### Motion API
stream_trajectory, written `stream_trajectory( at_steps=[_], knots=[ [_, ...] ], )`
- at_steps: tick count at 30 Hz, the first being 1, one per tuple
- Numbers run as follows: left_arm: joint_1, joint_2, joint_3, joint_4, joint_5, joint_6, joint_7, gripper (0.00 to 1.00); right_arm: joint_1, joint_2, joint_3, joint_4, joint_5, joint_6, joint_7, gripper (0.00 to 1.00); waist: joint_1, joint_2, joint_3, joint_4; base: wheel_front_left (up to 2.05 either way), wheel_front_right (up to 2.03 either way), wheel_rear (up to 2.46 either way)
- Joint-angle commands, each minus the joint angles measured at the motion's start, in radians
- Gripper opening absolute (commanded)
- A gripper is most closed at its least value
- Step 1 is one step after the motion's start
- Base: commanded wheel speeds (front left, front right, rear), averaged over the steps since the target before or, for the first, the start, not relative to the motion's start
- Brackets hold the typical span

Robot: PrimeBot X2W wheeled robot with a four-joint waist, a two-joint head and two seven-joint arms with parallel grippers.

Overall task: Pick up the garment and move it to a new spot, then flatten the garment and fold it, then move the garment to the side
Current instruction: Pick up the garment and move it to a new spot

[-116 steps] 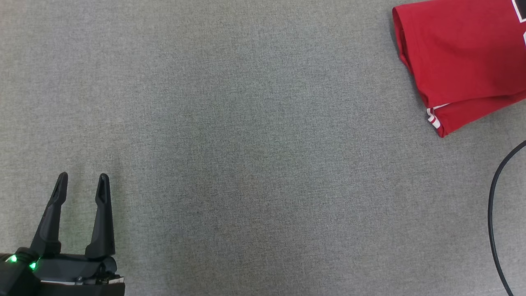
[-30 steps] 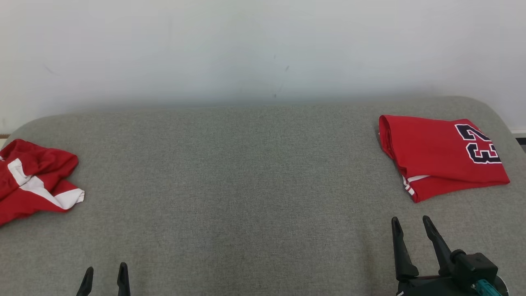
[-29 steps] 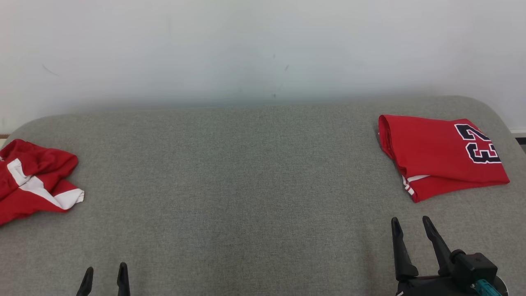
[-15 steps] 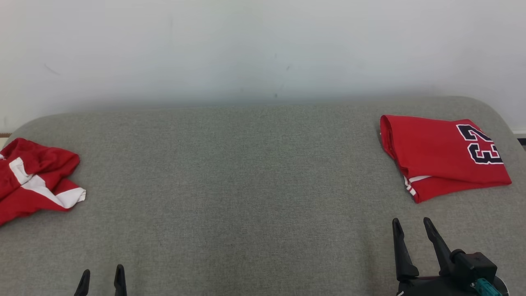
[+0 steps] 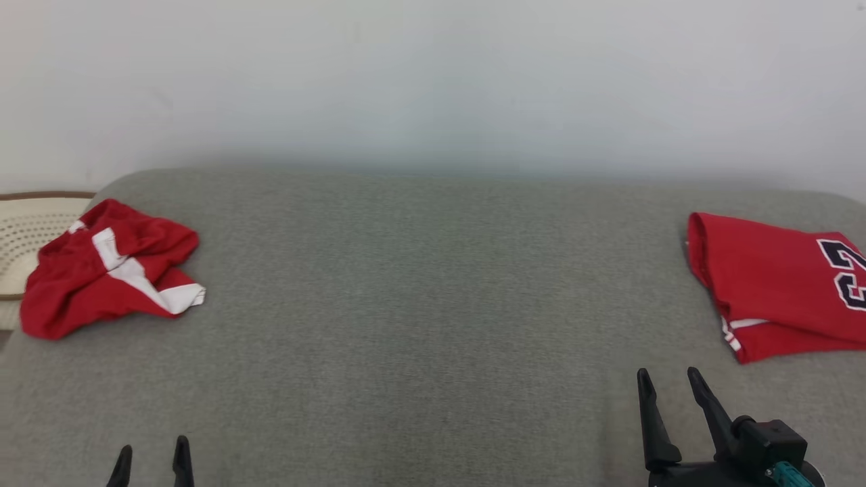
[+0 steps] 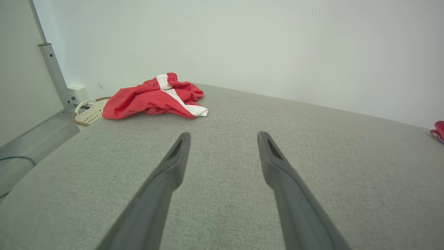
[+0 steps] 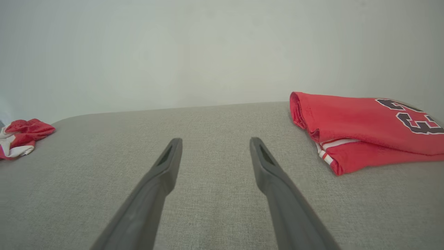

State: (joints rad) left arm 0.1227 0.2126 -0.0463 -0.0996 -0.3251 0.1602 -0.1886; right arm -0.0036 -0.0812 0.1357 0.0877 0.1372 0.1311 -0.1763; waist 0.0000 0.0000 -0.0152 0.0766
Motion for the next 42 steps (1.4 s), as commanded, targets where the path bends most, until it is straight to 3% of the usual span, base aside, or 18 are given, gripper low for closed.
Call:
stream_trajectory(
  at_steps=[1, 12, 22, 33, 42],
  knots=[
    [0.012, 0.007, 0.007, -0.004, -0.005, 0.005, 0.002, 1.0, 0.005, 0.0, 0.005, 0.004, 0.008, -0.001, -0.002, 1.0, 0.0, 0.0, -0.012, 0.05, 0.0, 0.0, 0.0],
    [0.04, 0.028, 0.04, -0.033, -0.019, 0.03, 0.024, 1.0, -0.002, -0.002, 0.039, 0.035, 0.032, -0.001, -0.013, 1.0, 0.0, 0.0, -0.037, 0.197, 0.0, 0.0, 0.0],
    [0.062, 0.038, 0.05, -0.055, -0.029, 0.042, 0.034, 1.0, -0.038, -0.003, 0.087, 0.066, 0.048, -0.001, -0.026, 1.0, 0.0, 0.0, -0.042, 0.283, 0.0, 0.0, 0.0],
    [0.062, 0.045, 0.04, -0.064, -0.027, 0.046, 0.041, 1.0, -0.051, -0.009, 0.103, 0.095, 0.059, -0.001, -0.036, 1.0, 0.0, 0.0, -0.042, 0.356, 0.0, 0.0, 0.0],
    [0.07, 0.053, 0.042, -0.071, -0.027, 0.053, 0.045, 1.0, -0.062, -0.004, 0.115, 0.109, 0.061, -0.001, -0.044, 1.0, 0.0, 0.0, -0.043, 0.376, 0.0, 0.0, 0.0]
  ],
)
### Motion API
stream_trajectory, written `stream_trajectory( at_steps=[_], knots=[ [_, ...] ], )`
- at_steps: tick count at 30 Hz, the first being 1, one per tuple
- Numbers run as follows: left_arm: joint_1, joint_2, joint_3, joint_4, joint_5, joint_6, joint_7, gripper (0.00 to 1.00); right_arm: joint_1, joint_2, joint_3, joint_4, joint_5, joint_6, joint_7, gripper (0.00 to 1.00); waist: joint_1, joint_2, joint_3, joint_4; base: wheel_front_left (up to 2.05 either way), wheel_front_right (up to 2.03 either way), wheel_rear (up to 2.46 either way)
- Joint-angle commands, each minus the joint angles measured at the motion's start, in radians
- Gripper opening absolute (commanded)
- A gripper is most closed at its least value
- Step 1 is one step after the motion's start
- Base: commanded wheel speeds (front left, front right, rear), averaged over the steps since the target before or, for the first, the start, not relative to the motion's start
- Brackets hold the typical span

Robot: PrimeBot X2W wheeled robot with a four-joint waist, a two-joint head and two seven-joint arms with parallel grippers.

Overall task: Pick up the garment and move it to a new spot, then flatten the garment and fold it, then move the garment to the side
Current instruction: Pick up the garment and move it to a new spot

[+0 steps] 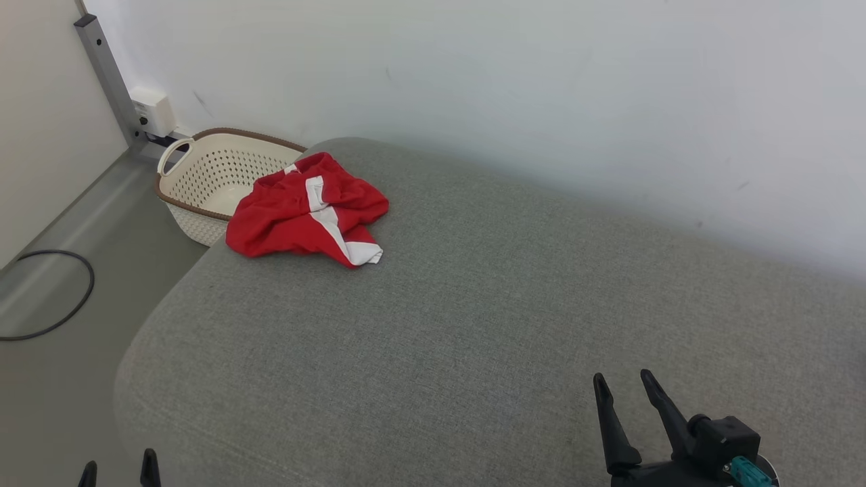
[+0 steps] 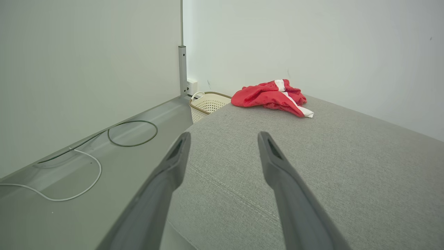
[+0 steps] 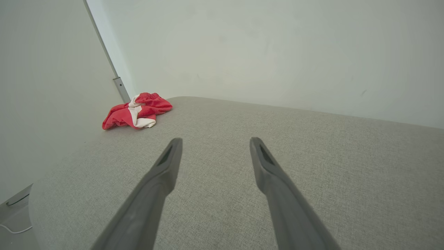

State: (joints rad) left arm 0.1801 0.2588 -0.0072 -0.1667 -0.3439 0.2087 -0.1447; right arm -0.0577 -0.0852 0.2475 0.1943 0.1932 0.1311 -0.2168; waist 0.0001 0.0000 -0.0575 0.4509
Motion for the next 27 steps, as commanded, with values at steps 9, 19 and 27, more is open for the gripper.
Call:
stream_trajectory(
  at_steps=[9, 19, 27],
  knots=[
    [-0.017, 0.013, 0.012, -0.013, -0.019, 0.003, -0.006, 1.0, -0.015, -0.007, 0.013, 0.007, 0.01, -0.001, -0.007, 1.0, -0.0001, 0.0, 0.006, -0.007, 0.0, 0.0, 0.0],
    [-0.23, 0.084, 0.027, -0.02, -0.049, -0.054, 0.023, 1.0, -0.072, -0.013, 0.035, -0.016, -0.005, -0.001, -0.002, 1.0, -0.0001, 0.0, 0.069, -0.075, 0.0, 0.0, 0.0],
    [-0.479, 0.125, 0.035, 0.105, -0.105, -0.125, 0.019, 1.0, -0.138, -0.011, 0.075, -0.046, -0.017, -0.001, -0.005, 1.0, -0.0001, 0.0, 0.162, -0.165, 0.0, 0.0, 0.0]
  ],
)
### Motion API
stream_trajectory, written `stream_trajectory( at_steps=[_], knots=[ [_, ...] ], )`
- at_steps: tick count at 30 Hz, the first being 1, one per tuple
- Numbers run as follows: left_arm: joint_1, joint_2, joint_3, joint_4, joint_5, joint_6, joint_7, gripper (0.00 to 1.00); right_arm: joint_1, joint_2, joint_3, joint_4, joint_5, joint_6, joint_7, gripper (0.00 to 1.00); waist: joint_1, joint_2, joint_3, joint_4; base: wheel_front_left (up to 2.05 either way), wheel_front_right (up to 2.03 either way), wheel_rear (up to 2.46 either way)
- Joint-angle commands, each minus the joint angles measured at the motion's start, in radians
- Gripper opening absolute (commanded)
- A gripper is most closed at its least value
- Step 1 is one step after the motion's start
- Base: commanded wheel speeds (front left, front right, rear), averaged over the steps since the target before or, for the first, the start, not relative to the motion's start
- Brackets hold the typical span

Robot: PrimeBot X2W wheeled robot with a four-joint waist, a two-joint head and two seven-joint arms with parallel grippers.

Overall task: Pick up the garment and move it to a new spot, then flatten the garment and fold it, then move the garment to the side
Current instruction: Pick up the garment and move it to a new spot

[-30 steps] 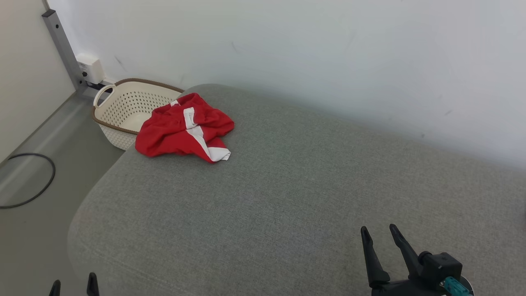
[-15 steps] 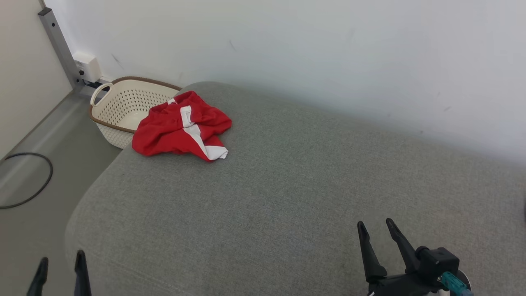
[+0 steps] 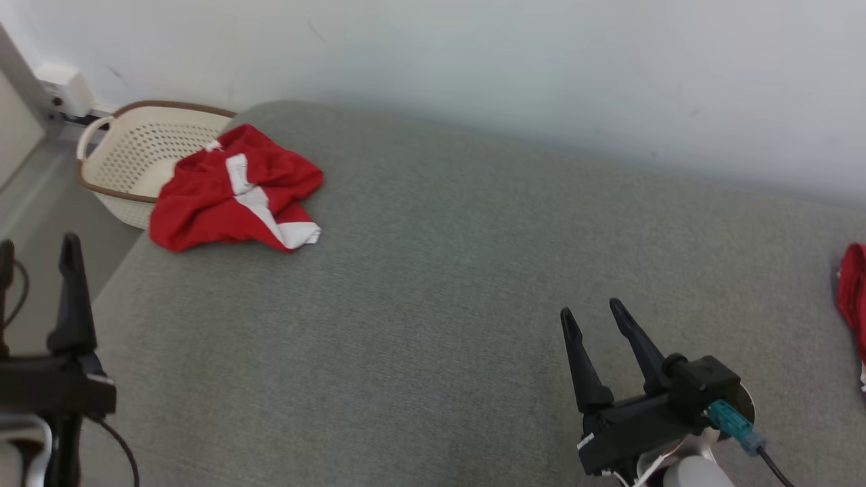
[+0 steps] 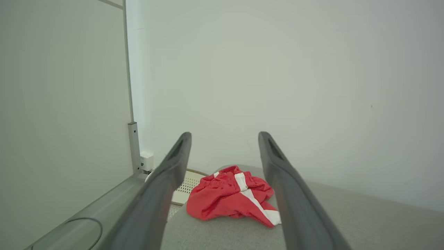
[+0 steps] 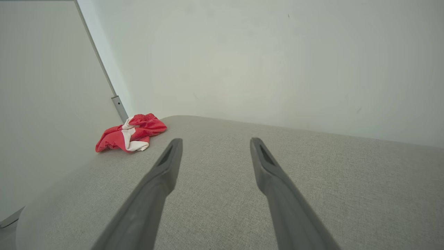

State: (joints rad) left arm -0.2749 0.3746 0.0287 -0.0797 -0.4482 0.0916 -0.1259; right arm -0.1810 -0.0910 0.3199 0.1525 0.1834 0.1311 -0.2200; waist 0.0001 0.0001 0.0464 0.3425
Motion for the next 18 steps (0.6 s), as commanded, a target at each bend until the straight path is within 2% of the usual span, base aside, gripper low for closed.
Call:
stream_trajectory(
  at_steps=[1, 13, 18],
  knots=[
    [-0.054, 0.018, -0.001, 0.042, -0.003, -0.015, 0.004, 1.0, -0.025, -0.006, 0.01, -0.007, -0.009, -0.001, 0.0, 1.0, -0.0001, -0.0001, 0.073, -0.071, 0.0, 0.0, 0.0],
    [-0.371, 0.084, 0.022, 0.309, -0.064, -0.082, 0.027, 1.0, -0.105, -0.003, 0.022, -0.037, -0.032, -0.001, -0.012, 1.0, -0.0001, -0.0001, 0.204, -0.211, 0.0, 0.0, 0.0],
    [-0.52, 0.145, 0.022, 0.487, -0.073, -0.117, 0.062, 1.0, -0.126, 0.005, 0.02, -0.055, -0.047, -0.001, -0.019, 1.0, -0.0001, -0.0001, 0.249, -0.268, 0.0, 0.0, 0.0]
  ],
)
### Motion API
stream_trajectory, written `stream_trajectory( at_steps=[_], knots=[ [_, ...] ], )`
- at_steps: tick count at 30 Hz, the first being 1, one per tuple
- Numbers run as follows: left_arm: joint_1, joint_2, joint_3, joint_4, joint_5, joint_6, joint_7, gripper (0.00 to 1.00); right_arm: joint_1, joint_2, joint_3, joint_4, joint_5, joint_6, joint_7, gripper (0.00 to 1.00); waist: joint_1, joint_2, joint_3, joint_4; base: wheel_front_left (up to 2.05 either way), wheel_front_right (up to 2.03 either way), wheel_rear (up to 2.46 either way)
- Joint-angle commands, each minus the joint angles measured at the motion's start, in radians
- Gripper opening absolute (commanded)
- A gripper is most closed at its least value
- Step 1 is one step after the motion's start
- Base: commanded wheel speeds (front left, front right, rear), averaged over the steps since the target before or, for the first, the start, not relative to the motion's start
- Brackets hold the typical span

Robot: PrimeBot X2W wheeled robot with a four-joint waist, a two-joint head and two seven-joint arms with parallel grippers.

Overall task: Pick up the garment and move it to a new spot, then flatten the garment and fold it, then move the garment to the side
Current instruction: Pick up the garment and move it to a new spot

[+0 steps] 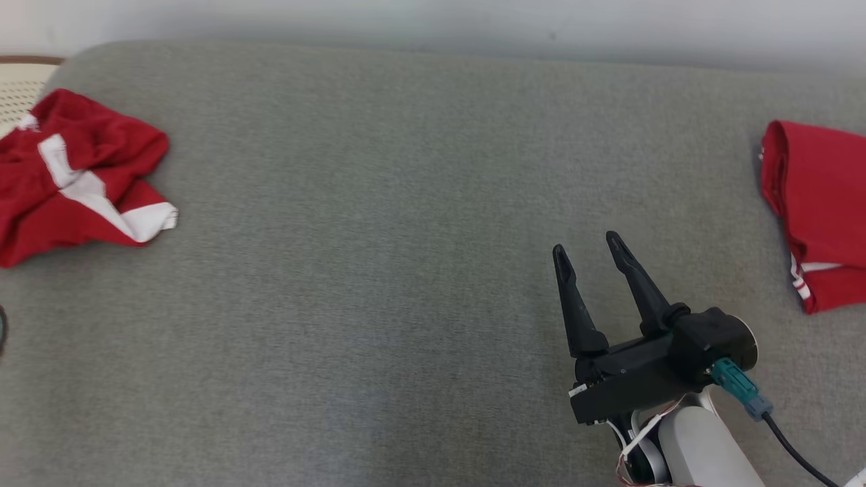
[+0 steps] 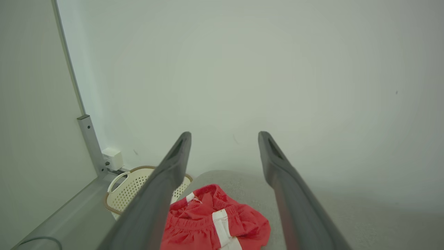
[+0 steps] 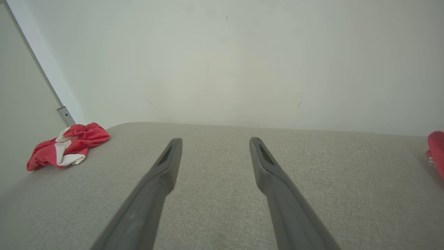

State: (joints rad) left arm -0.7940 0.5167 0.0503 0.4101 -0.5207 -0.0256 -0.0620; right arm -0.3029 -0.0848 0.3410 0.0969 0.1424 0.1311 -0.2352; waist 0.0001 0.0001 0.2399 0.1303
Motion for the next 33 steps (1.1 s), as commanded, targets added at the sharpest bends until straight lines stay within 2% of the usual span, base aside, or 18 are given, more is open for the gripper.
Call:
stream_trajectory(
  at_steps=[1, 8, 17, 27, 33],
  knots=[
    [-0.025, 0.015, 0.003, 0.024, -0.005, -0.005, 0.006, 1.0, -0.009, 0.001, 0.002, -0.006, -0.009, -0.001, -0.004, 1.0, -0.0001, -0.0001, 0.065, -0.065, 0.0, 0.0, 0.0],
    [-0.172, 0.073, -0.023, 0.232, 0.006, -0.037, 0.05, 1.0, -0.03, 0.009, 0.004, -0.03, -0.021, -0.001, -0.007, 1.0, -0.0001, -0.0001, 0.12, -0.112, 0.0, 0.0, 0.0],
    [-0.296, 0.107, -0.085, 0.471, 0.022, -0.075, 0.121, 1.0, -0.039, 0.014, 0.004, -0.045, -0.037, -0.001, -0.008, 1.0, -0.0001, -0.0001, 0.163, -0.151, 0.0, 0.0, 0.0],
    [-0.364, 0.109, -0.169, 0.697, 0.031, -0.099, 0.241, 1.0, -0.042, 0.004, 0.005, -0.063, -0.044, -0.001, 0.012, 1.0, -0.0001, -0.0001, 0.182, -0.165, 0.0, 0.0, 0.0],
    [-0.366, 0.101, -0.176, 0.783, -0.002, -0.102, 0.291, 1.0, -0.046, 0.001, 0.013, -0.065, -0.042, -0.001, 0.019, 1.0, -0.0001, -0.0001, 0.185, -0.175, 0.0, 0.0, 0.0]
  ],
)
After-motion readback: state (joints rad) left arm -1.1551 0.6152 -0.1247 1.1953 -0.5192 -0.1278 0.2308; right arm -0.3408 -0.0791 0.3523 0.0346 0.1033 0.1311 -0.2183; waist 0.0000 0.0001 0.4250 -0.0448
